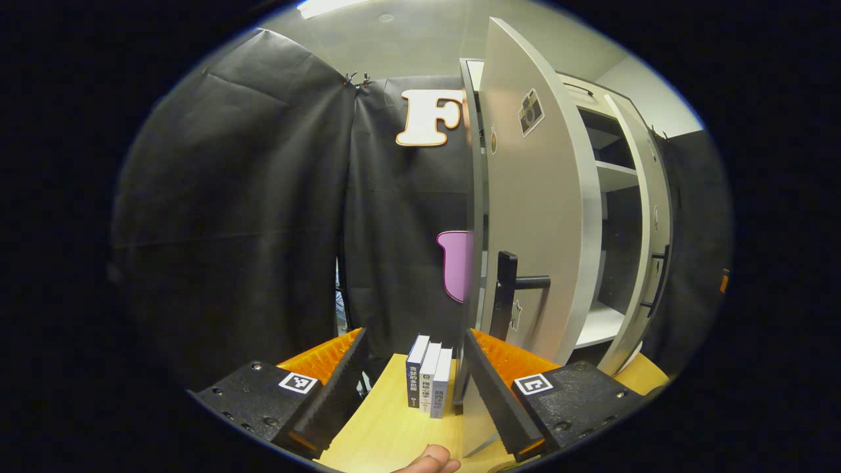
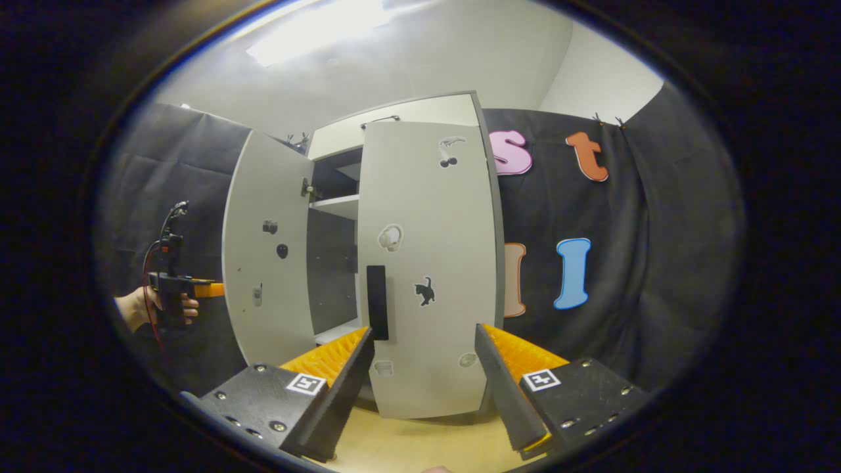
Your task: Grasp the bottle in the cabinet with the left hand and place it on the coaster, then close the right door with the right hand and the left door with the left hand.
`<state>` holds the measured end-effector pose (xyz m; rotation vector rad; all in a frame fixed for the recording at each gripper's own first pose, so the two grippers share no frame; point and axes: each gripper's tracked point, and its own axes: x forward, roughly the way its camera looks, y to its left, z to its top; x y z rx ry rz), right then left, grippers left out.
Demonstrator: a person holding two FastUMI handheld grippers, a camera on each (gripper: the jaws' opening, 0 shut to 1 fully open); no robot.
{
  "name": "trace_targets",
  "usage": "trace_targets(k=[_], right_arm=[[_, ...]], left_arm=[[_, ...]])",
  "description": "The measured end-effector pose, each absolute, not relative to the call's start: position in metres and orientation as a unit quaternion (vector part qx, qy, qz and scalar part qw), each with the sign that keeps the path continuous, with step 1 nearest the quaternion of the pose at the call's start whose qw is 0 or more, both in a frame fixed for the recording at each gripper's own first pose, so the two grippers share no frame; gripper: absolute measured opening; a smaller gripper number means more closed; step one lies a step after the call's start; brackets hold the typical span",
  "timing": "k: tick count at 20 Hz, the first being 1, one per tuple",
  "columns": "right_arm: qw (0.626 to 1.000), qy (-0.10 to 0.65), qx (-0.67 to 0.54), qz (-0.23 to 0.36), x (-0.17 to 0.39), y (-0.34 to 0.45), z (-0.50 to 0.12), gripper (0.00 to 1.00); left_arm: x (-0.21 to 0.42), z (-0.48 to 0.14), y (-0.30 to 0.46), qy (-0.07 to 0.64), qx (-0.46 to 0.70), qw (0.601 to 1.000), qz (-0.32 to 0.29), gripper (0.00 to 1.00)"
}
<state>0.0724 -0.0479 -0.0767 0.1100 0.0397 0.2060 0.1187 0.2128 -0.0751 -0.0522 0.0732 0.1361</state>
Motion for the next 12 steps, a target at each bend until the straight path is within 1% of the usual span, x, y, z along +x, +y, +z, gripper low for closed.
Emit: trace_targets(k=[3, 10, 11, 12], right_arm=[[0.993, 0.021, 0.055, 0.100, 0.064, -0.051, -0.079, 0.93], [0.994, 0.026, 0.053, 0.093, 0.049, -0.058, -0.084, 0.93], [0.994, 0.029, 0.053, 0.090, 0.047, -0.059, -0.086, 0.90], [0.994, 0.032, 0.054, 0.088, 0.046, -0.060, -0.088, 0.93]], left_arm=[[0.120, -0.073, 0.192, 0.038, -0.022, 0.998, 0.047, 0.94], [0.122, -0.073, 0.163, 0.037, -0.027, 0.998, 0.034, 0.94], [0.122, -0.073, 0.160, 0.039, -0.027, 0.998, 0.031, 0.94], [0.122, -0.074, 0.158, 0.039, -0.026, 0.998, 0.029, 0.94]])
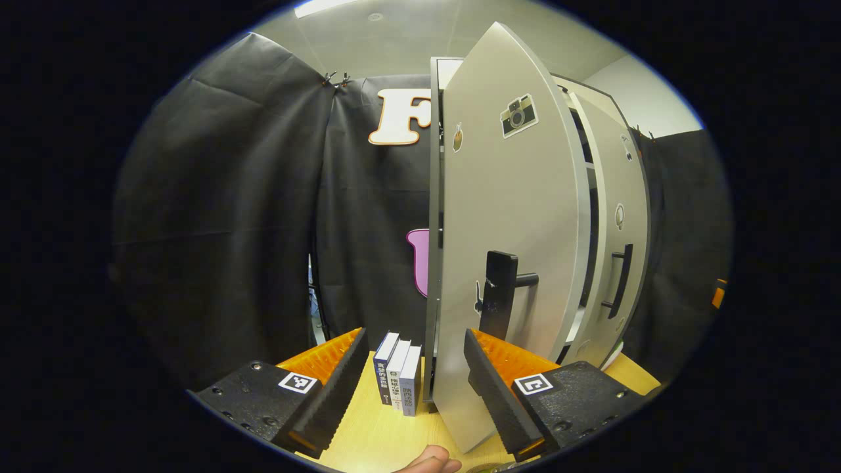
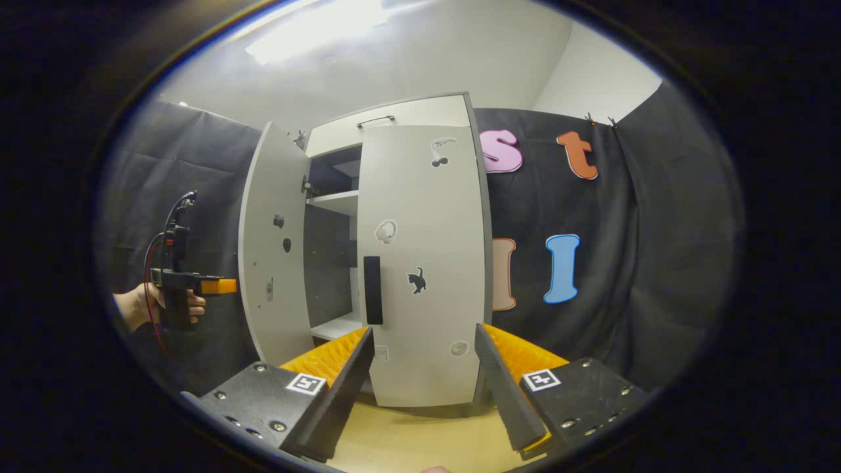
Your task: Grasp the bottle in the cabinet with the left hand and place it on the coaster, then close the right door with the right hand and the left door with the left hand.
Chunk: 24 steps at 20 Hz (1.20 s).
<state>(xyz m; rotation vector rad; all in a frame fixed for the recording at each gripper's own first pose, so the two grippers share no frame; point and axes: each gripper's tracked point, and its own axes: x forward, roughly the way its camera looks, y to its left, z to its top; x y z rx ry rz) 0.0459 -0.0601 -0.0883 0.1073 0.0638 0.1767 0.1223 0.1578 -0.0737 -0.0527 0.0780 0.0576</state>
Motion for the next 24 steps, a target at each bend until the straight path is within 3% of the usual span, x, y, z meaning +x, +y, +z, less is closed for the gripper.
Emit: trace_targets(k=[10, 18, 19, 20, 24], right_arm=[[0.995, 0.040, 0.058, 0.073, 0.031, -0.075, -0.095, 0.90], [0.995, 0.050, 0.064, 0.050, 0.018, -0.093, -0.101, 0.93], [0.995, 0.051, 0.065, 0.050, 0.015, -0.094, -0.100, 0.93], [0.995, 0.050, 0.066, 0.049, 0.012, -0.096, -0.099, 0.93], [0.995, 0.051, 0.068, 0.049, -0.001, -0.102, -0.097, 0.94]], left_arm=[[0.130, -0.066, 0.129, 0.030, -0.022, 0.999, 0.011, 0.94], [0.133, -0.053, 0.083, 0.019, -0.015, 0.999, -0.024, 0.93], [0.130, -0.049, 0.076, 0.014, -0.015, 0.999, -0.030, 0.89], [0.127, -0.047, 0.070, 0.011, -0.014, 0.999, -0.034, 0.94], [0.108, -0.044, 0.056, 0.004, -0.002, 0.999, -0.037, 0.94]])
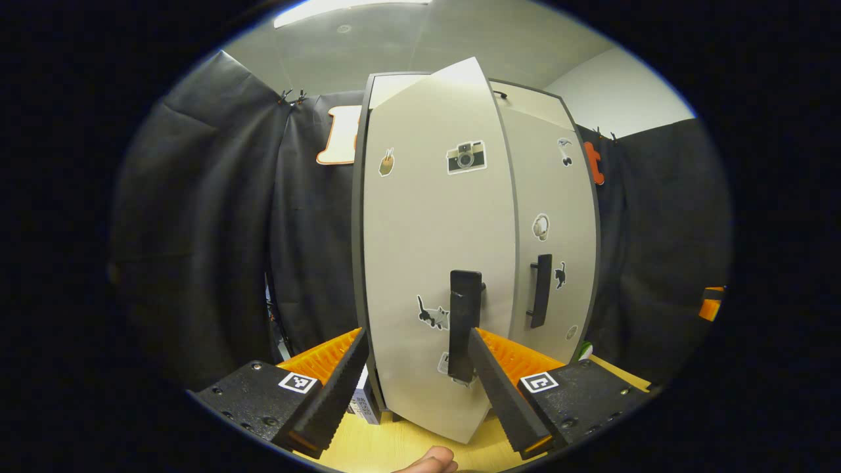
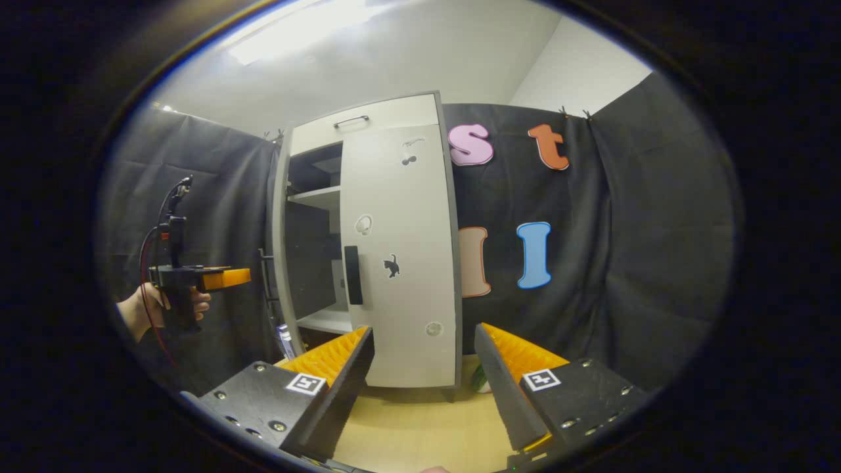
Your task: Grasp the bottle in the cabinet with the left hand and place it on the coaster, then close the right door with the right hand and the left door with the left hand.
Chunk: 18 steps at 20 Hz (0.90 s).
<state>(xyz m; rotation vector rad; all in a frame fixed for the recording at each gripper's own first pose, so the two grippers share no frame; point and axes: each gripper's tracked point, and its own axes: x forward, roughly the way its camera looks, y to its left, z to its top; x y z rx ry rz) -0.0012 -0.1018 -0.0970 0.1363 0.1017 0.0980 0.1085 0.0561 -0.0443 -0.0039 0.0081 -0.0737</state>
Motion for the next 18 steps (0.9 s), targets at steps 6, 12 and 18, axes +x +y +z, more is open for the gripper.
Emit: trace_targets(k=[6, 12, 18], right_arm=[[0.994, 0.047, 0.080, 0.061, -0.011, -0.097, -0.089, 0.93], [0.995, 0.044, 0.064, 0.069, -0.018, -0.067, -0.089, 0.93], [0.996, 0.037, 0.063, 0.056, -0.002, -0.037, -0.076, 0.93]], left_arm=[[0.071, -0.043, 0.045, 0.009, -0.014, 1.000, -0.020, 0.94], [0.039, -0.036, 0.037, -0.002, -0.022, 1.000, -0.016, 0.96], [0.024, -0.046, 0.045, 0.002, -0.015, 1.000, -0.011, 0.94]])
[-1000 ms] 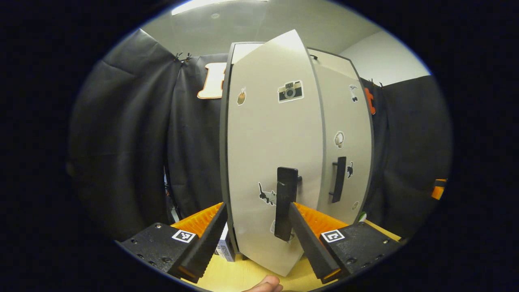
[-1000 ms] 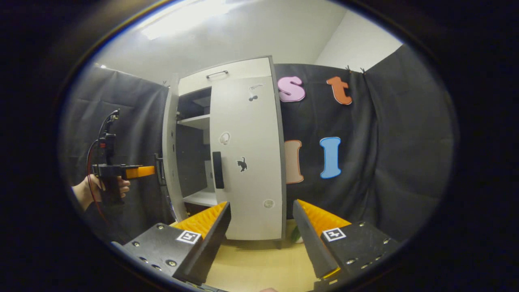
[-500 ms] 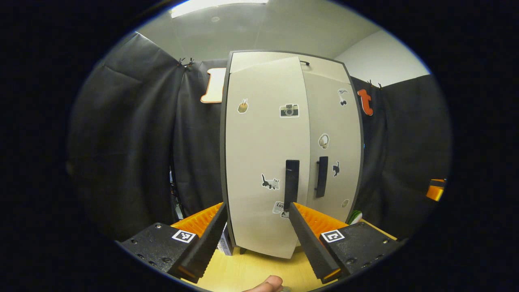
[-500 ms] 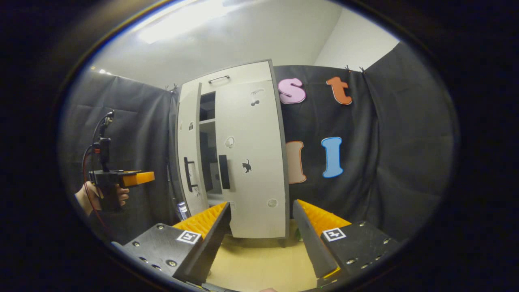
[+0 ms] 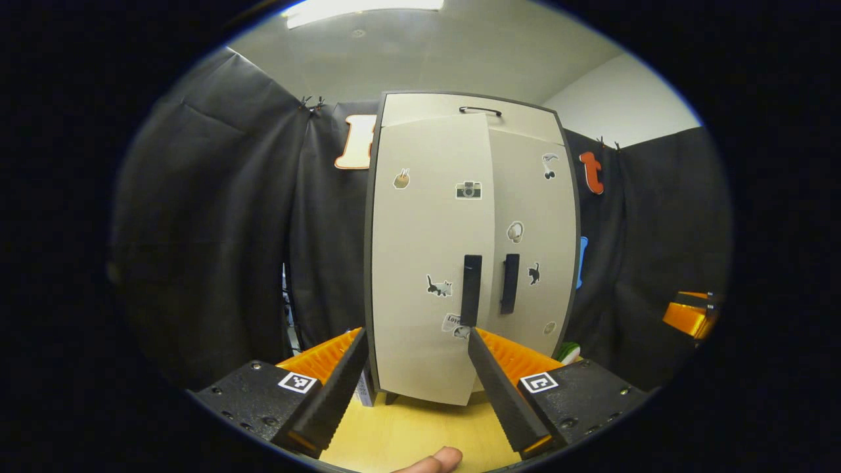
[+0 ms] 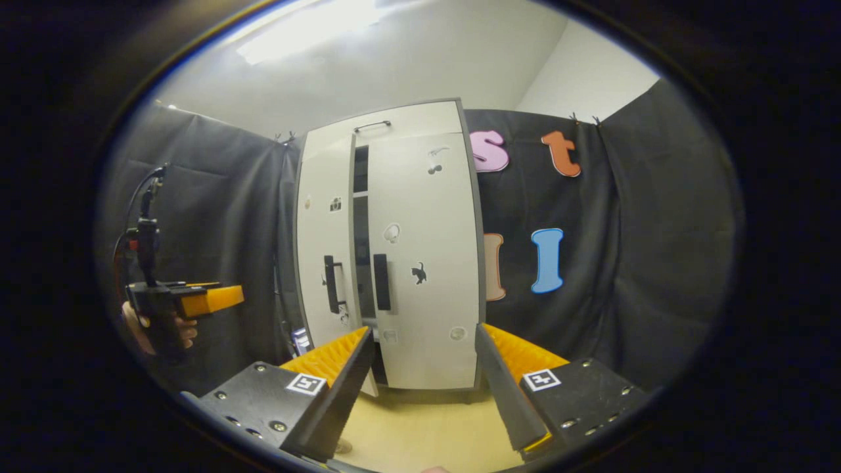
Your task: Grasp the bottle in the cabinet with the left hand and place it on the coaster, then close the right door with the right hand and the left door with the left hand.
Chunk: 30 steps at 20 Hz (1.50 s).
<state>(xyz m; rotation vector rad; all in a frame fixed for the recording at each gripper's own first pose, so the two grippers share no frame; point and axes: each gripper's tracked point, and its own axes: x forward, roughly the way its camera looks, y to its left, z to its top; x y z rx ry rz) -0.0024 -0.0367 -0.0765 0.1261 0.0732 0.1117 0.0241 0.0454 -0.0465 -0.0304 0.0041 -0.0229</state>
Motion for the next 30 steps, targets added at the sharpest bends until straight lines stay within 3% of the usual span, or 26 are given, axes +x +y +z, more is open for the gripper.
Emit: trace_targets(k=[17, 21, 22, 23, 30], right_arm=[[0.999, 0.026, 0.042, 0.004, 0.013, 0.009, -0.069, 0.93], [0.999, 0.021, 0.030, 0.018, 0.003, 0.019, -0.064, 0.89], [0.999, 0.018, 0.022, 0.023, 0.000, 0.021, -0.062, 0.93], [0.999, 0.015, 0.015, 0.026, -0.001, 0.023, -0.060, 0.89], [0.999, 0.022, 0.032, 0.033, -0.002, 0.033, -0.062, 0.93]], left_arm=[[0.016, -0.058, 0.054, -0.005, -0.004, 1.000, -0.029, 0.96], [0.016, -0.061, 0.050, -0.001, -0.007, 0.999, -0.042, 0.96], [0.016, -0.060, 0.051, -0.003, -0.005, 0.999, -0.042, 0.96], [0.016, -0.060, 0.051, -0.003, -0.001, 0.999, -0.044, 0.96], [0.020, -0.063, 0.060, -0.003, 0.001, 0.999, -0.048, 0.96]])
